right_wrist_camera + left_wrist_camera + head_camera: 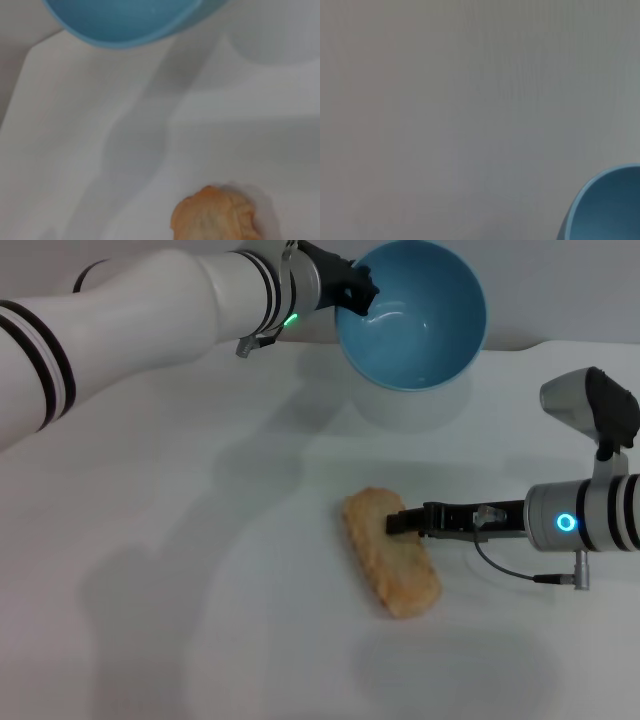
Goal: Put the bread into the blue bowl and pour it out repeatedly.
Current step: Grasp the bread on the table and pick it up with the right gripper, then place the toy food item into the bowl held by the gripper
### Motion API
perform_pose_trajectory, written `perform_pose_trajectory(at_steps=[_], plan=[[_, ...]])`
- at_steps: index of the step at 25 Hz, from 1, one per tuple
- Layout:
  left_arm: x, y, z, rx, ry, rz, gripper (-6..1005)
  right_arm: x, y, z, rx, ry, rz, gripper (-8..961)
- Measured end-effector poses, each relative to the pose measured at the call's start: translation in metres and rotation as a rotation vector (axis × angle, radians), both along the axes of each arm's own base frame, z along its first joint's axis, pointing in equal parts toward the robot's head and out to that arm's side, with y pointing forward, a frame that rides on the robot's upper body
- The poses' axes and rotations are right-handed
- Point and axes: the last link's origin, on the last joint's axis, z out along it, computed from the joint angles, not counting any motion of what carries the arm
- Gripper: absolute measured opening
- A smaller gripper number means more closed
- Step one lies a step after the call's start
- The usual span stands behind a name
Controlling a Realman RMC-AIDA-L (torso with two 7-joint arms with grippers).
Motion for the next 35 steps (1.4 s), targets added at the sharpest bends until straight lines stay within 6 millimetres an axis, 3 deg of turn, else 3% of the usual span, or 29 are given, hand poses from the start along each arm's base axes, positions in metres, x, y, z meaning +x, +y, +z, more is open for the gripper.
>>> perform_pose_trajectory(at_steps=[10,13,16,21,23,29,35], plan=[[-0.003,-0.001,0.000,0.001,-0.001,0.006,0,-0.009,0.004,0.004,0.054,0.063,0.098,307],[-0.004,-0.001,0.000,-0.007,0.001,0.013,0,-0.018,0.005,0.016,0.040,0.110,0.185,272],[-0.010,-0.002,0.000,-0.041,0.007,0.044,-1,-0.024,0.008,0.044,0.066,0.153,0.285,234],[-0.017,-0.009,-0.003,-0.144,0.010,0.117,-1,-0.025,0.021,0.112,0.251,0.127,0.378,183],[-0.011,-0.013,-0.008,-0.201,0.012,0.125,-1,-0.024,0.028,0.143,0.331,0.121,0.396,167],[0.003,-0.026,-0.022,-0.286,0.004,0.131,-1,-0.029,0.039,0.152,0.376,0.105,0.419,130],[0.024,-0.043,-0.037,-0.362,-0.005,0.100,-1,-0.032,0.047,0.125,0.351,0.066,0.424,117]])
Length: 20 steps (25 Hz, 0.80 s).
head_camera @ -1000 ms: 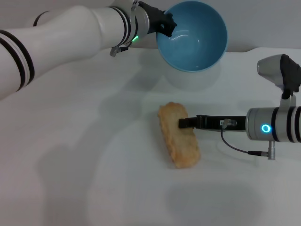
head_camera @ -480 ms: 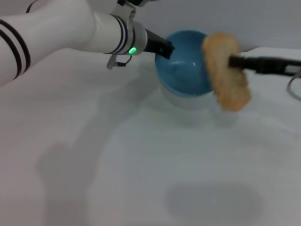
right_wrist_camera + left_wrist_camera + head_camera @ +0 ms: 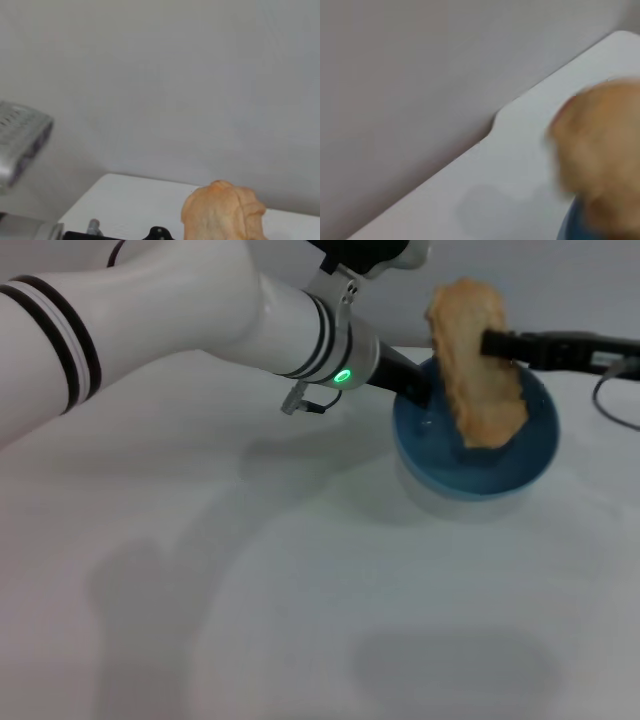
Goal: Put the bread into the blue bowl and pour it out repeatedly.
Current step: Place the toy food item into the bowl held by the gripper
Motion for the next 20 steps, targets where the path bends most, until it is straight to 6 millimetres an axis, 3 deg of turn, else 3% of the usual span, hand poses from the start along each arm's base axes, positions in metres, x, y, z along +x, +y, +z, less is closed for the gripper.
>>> perform_pose_trajectory(at_steps=[6,14,17,20], plan=[[0.003,0.000,-0.001,0.007,-0.013,-0.001,-1,0.002,0.000,-0.024,-0.051,0.003,-0.029,124],[-0.004,0.008,0.005,0.060,-0.034,0.022,0,0.013,-0.007,-0.020,-0.048,0.019,-0.055,184],[-0.008,0.011,0.007,0.080,-0.031,0.028,0,0.018,-0.009,-0.010,-0.022,0.030,-0.072,419],[-0.012,0.015,0.009,0.101,-0.028,0.040,-1,0.025,-0.010,0.004,0.015,0.042,-0.103,485]])
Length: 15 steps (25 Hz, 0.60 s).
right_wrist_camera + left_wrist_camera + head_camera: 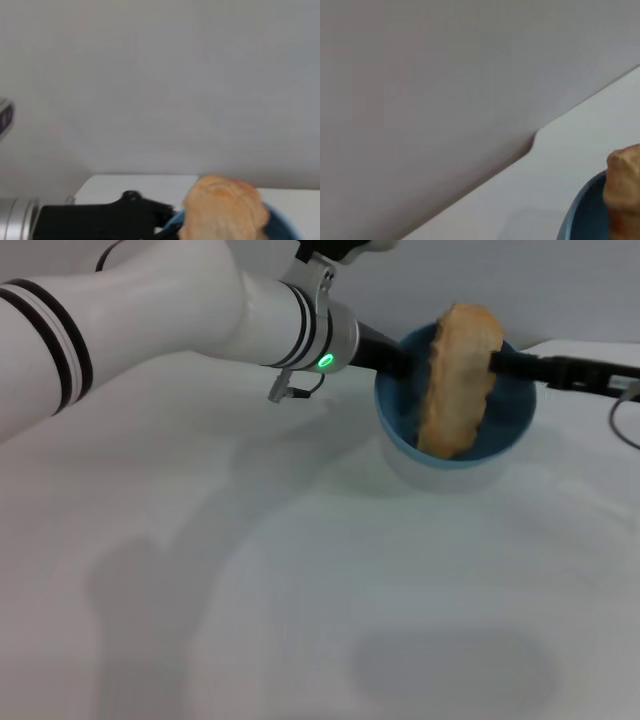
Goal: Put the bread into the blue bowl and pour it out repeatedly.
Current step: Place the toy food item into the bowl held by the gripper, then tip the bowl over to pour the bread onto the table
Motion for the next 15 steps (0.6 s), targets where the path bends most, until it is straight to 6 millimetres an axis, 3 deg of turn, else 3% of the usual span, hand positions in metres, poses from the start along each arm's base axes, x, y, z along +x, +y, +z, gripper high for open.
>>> perform_pose_trajectory(at_steps=[3,8,9,13,15], plan=[[-0.003,0.005,0.005,0.029,-0.005,0.007,-1,0.009,-0.002,0.019,0.066,0.008,-0.024,552],[-0.001,0.017,0.016,0.104,-0.027,-0.009,-1,0.039,-0.005,0.057,0.278,-0.070,-0.001,549],[0.000,0.018,0.018,0.116,-0.029,-0.014,-1,0.039,-0.005,0.057,0.278,-0.070,-0.001,548],[0.004,0.024,0.022,0.179,-0.031,-0.061,0,0.074,-0.004,0.052,0.492,-0.269,0.042,545],[0.005,0.025,0.023,0.195,-0.034,-0.072,0,0.079,-0.005,0.051,0.544,-0.294,0.044,544]])
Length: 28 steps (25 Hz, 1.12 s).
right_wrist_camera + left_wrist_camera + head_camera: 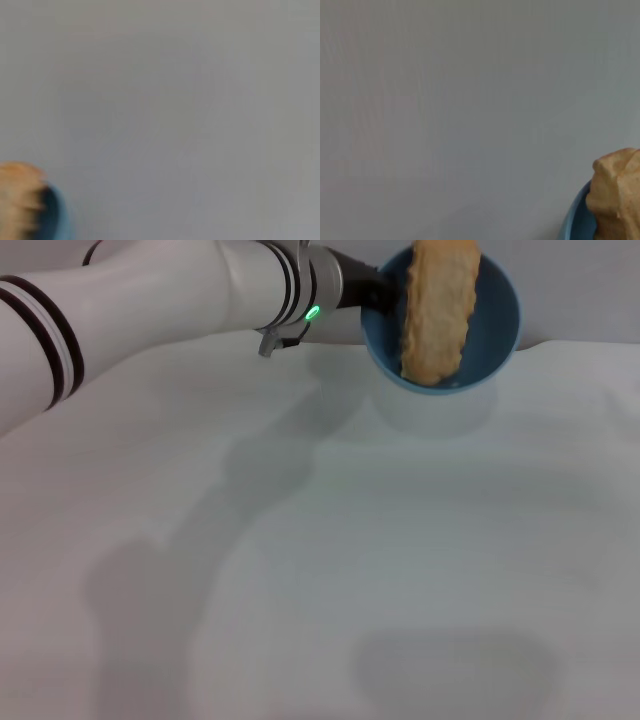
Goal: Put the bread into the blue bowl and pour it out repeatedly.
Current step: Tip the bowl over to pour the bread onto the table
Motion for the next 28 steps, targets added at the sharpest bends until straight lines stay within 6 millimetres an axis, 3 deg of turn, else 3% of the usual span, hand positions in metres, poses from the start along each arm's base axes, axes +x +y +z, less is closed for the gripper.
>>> perform_pose_trajectory(at_steps=[9,13,18,28], plan=[[0.026,0.004,-0.002,0.069,0.034,-0.142,-1,0.043,-0.046,0.004,0.411,-0.059,-0.027,538],[0.043,0.002,-0.011,0.063,0.078,-0.228,-1,0.050,-0.057,-0.004,0.419,-0.102,-0.043,535],[0.059,-0.006,-0.022,0.058,0.126,-0.341,-1,0.058,-0.062,-0.007,0.468,-0.030,-0.119,531],[0.069,-0.009,-0.027,0.074,0.220,-0.466,-1,0.063,-0.069,-0.011,0.468,-0.031,-0.141,525]])
